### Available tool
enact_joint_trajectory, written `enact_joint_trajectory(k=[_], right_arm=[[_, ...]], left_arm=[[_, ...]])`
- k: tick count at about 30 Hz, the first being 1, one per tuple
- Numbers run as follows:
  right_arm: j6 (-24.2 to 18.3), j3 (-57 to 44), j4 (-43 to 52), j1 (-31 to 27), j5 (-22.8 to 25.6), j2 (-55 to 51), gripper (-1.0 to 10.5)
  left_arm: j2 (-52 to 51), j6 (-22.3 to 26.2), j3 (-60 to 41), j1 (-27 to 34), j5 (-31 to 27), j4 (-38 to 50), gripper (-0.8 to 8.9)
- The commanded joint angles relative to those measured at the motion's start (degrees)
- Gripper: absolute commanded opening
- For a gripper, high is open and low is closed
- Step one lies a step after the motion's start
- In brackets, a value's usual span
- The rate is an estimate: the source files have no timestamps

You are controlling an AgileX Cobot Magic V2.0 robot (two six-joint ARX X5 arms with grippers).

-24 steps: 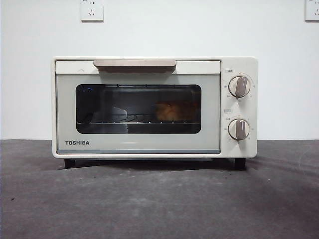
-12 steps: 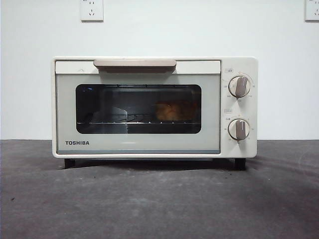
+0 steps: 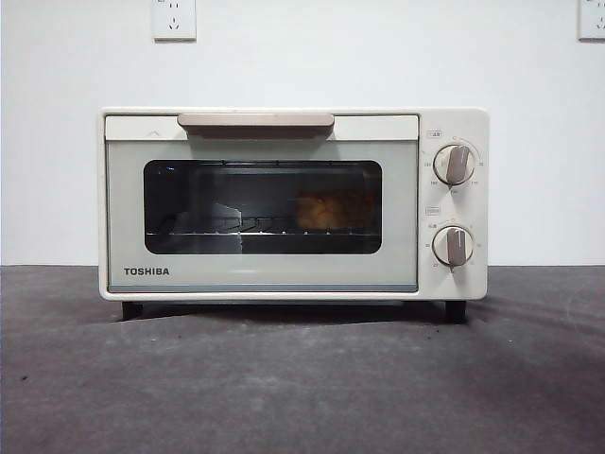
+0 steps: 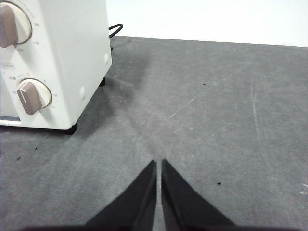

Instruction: The left arm flap open the oven, the right arm pick bread and place it into oven, the left arm flap close the oven

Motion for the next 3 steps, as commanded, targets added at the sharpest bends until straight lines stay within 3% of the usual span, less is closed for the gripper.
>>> enact_joint_trajectory(k=[1,3], right_arm=[[-0.39,-0.57,0.33,0.09,0.02,-0.09,0.1],[-0.42,-0.57,0.33,0.09,0.02,-0.09,0.1]], left_arm=[[-0.11,-0.07,-1.14,0.07,-0.22,-0.39,0.19],[-0.11,-0.07,-1.14,0.07,-0.22,-0.39,0.19]])
